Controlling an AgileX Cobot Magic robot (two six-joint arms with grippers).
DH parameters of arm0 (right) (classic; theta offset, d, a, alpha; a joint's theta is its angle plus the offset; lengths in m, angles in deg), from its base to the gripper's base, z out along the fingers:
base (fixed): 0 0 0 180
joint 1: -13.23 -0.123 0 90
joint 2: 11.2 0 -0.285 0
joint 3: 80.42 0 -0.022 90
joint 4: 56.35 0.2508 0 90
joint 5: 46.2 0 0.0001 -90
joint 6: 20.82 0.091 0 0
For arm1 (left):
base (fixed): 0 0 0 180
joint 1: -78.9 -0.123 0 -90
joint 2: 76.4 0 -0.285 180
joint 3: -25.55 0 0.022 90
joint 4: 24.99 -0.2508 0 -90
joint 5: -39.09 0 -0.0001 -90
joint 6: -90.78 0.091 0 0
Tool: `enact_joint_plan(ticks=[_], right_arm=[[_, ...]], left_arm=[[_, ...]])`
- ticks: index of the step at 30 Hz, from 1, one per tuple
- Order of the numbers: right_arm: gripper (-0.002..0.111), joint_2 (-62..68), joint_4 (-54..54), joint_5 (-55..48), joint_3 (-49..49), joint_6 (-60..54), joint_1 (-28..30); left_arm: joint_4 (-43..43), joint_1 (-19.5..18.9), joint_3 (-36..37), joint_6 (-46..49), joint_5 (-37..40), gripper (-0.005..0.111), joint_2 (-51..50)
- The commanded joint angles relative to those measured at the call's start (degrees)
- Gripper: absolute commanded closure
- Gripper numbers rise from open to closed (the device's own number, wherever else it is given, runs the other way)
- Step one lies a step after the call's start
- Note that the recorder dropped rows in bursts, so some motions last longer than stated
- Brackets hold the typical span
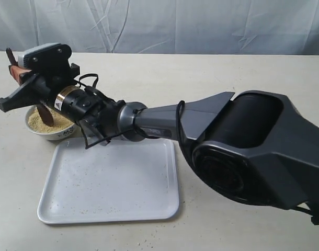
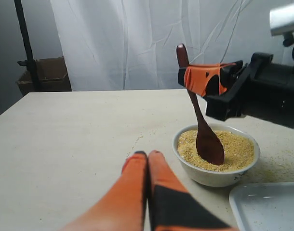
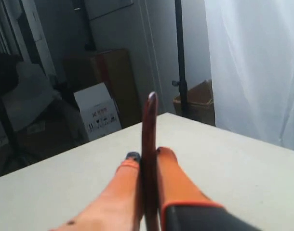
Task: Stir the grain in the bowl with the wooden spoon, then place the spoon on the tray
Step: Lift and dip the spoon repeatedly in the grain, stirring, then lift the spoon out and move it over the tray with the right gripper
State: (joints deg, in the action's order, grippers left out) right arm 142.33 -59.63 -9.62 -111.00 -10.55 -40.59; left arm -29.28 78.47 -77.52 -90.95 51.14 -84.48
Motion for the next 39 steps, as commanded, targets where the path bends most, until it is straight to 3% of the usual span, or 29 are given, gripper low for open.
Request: enact_joint_plan(ticks=[1,8,19,27,39], right_arm=[[0.109,1.3,0.8,-0.2,0.0,-1.8,0.5],[0.109,1.6,7.2,2.9,0.0,-2.8,2.0],[0.109,-2.7,7.6,4.5,0.0,0.4,2.0],[0.109,-8.9,7.6,-13.2,0.0,0.4,2.0],[0.109,-14.4,7.4,-30.1,0.0,0.4,2.0]], left_arm=[[0.2,0.0,0.3,-0.2,-0.3,0.106,0.3],[0.2,0.0,0.3,-0.2,-0.3,0.106,0.3],[0.2,0.0,0.3,-0.2,-0.3,0.106,0.3],[0.2,0.0,0.3,-0.2,-0.2,0.106,0.3],[0.2,0.0,0.3,-0.2,-0.2,0.106,0.3]])
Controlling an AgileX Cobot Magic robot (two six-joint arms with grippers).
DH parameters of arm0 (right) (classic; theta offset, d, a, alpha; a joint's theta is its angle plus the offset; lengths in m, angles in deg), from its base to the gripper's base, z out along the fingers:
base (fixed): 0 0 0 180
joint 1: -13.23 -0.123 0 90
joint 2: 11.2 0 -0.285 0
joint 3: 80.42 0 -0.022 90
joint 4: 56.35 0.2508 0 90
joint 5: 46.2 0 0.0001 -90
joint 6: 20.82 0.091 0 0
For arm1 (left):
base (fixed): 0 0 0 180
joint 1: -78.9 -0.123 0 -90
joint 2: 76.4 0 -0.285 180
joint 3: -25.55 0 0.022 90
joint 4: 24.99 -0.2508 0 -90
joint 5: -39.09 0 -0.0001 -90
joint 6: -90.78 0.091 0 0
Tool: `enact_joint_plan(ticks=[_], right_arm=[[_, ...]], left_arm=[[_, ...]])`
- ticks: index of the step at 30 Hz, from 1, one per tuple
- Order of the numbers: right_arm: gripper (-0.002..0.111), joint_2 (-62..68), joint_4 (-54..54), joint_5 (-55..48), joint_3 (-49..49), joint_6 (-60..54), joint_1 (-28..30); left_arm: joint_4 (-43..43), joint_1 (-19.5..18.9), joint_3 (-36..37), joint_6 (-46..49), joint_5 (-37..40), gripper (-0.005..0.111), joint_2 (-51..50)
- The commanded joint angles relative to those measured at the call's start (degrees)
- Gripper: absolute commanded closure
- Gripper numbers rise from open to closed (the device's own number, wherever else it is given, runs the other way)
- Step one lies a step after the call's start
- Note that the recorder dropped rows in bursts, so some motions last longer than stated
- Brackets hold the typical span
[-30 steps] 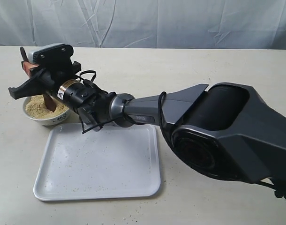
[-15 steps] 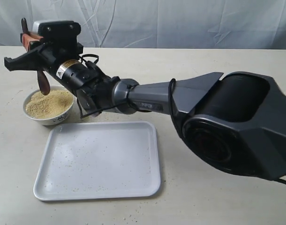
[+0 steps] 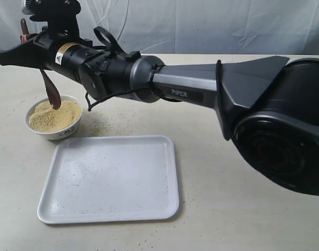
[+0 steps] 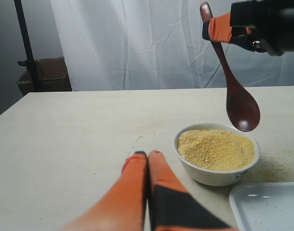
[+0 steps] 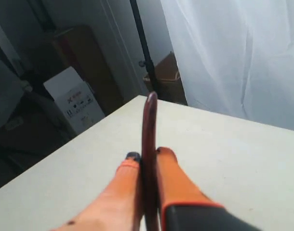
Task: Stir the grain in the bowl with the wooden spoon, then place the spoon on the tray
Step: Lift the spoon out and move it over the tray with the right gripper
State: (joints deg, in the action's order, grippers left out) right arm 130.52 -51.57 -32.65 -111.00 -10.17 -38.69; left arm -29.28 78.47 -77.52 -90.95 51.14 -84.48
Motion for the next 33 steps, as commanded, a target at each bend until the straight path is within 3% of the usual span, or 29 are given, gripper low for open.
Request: enact_joint_plan(ticks=[1,9,19,22,27,33], right_arm=[[0.109,-3.2,-0.6,-8.9,0.0,-0.2,0.1],[0.109,-8.1,-4.8,-29.2,0.0,-4.3,1.1],[0.109,-10.4,-3.2,-67.3,0.0,-33.5,1.1],[0.109,-9.0,5.0,-76.3,0.0,-39.7,1.1],[0.109,-5.1,19.3,-81.1,0.0,-50.4,0.5],[0.109,-1.9,19.5,-80.6,0.0,-51.1,-0.8]], left_arm=[[0.2,0.0,0.3,-0.2,-0.2,0.106,0.3],[0.2,0.0,0.3,-0.2,-0.2,0.106,0.3],[0.2,0.0,0.3,-0.2,-0.2,0.106,0.3],[0.2,0.0,0.3,-0.2,-0.2,0.106,0.3],[0.2,0.0,0.3,-0.2,-0.2,0.106,0.3],[0.2,0.0,0.3,-0.2,-0.4,0.106,0.3]])
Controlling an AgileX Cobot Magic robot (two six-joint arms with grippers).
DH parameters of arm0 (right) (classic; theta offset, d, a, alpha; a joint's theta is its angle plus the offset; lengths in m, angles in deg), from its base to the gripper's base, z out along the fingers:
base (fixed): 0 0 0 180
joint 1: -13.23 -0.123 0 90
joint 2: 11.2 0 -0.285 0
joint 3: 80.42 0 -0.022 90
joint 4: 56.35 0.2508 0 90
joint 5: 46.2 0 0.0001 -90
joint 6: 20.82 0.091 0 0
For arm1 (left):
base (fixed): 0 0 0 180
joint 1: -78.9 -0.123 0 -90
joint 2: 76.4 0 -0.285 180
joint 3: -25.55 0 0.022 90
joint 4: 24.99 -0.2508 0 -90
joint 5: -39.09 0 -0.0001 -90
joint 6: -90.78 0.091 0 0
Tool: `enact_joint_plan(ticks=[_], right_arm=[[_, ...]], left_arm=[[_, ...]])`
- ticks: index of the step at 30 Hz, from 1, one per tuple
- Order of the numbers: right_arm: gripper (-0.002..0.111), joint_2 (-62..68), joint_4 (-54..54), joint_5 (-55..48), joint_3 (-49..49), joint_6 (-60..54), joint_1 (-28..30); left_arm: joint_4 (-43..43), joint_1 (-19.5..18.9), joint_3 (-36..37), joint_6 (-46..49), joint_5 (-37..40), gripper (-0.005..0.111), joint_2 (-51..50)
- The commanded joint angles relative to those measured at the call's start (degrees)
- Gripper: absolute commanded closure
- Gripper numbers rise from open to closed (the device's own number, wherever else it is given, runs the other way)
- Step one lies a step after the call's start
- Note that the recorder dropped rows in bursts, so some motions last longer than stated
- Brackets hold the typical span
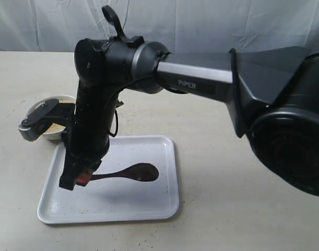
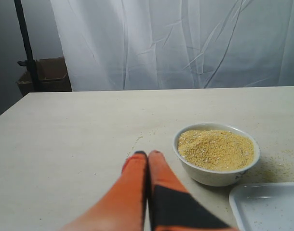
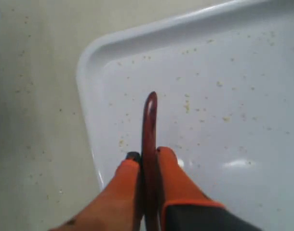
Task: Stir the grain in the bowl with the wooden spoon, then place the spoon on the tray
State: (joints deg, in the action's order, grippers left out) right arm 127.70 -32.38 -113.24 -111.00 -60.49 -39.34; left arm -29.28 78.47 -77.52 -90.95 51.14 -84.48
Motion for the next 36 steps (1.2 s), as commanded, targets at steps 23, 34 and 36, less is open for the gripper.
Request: enact_joint_plan(ticks=[23,34,36], right_arm=[[0.108,-11.8,-17.5,1.0,8.5,40.1,6.2],[0.108,-39.5,-17.4,15.7,41.7,44.3,21.6],[0.108,-45.4,-18.4,17.7,46.4,44.4,24.8]], left_arm=[[0.2,0.0,0.3,-0.2,-0.4,0.106,0.3],[0.2,0.0,0.3,-0.2,-0.2,0.106,0.3],[0.2,0.0,0.3,-0.2,-0.2,0.106,0.3]])
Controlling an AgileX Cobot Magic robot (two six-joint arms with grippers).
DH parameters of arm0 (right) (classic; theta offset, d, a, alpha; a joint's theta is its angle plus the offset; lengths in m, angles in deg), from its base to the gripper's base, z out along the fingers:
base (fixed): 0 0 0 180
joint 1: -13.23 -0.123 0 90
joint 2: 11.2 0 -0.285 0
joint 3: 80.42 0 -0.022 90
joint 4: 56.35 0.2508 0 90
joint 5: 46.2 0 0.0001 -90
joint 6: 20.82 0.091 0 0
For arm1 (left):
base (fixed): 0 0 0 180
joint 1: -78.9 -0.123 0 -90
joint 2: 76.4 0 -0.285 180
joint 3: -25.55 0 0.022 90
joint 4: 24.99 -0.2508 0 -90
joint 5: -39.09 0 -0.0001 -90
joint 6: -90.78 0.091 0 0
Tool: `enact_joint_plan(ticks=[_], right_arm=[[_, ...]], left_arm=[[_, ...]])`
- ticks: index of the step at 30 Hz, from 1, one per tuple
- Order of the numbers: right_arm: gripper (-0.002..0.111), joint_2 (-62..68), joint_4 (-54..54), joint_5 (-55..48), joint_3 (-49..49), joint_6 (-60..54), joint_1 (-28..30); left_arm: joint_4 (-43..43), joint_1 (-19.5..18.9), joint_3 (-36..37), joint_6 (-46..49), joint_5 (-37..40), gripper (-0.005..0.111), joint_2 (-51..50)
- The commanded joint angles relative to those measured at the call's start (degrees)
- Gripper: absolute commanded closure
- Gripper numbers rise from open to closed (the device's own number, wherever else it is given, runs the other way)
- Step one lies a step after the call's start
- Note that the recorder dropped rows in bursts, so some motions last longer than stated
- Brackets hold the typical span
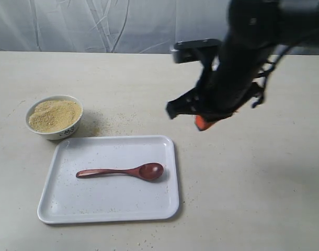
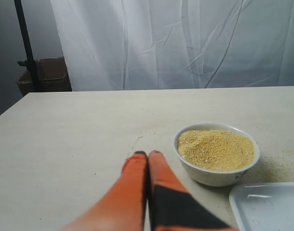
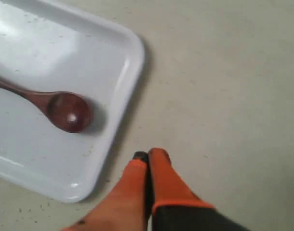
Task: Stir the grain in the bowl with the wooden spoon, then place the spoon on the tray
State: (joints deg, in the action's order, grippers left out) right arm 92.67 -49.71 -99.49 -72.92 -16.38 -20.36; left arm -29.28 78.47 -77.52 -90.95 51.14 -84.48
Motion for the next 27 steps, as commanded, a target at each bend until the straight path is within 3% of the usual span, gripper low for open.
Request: enact_joint_plan(ticks=[1,4,17,27], right_arm=[[0.108,-13.7,-2.1,5.4,10.8,1.1,7.3],[0.108,-23.3,-5.4,8.0,17.0,3.7,9.6],[0.108,-60.3,-12.3,19.9,36.0,4.1,9.6],[0.108,-74.2,-11.1,15.6,41.4,4.2,9.6]], left_arm=[[0.2,0.0,0.3,-0.2,-0.2,0.106,0.3],[0.2,0.0,0.3,-0.2,-0.2,0.106,0.3],[0.2,0.0,0.3,-0.2,-0.2,0.106,0.3],[0.2,0.0,0.3,-0.2,-0.2,0.106,0.3]])
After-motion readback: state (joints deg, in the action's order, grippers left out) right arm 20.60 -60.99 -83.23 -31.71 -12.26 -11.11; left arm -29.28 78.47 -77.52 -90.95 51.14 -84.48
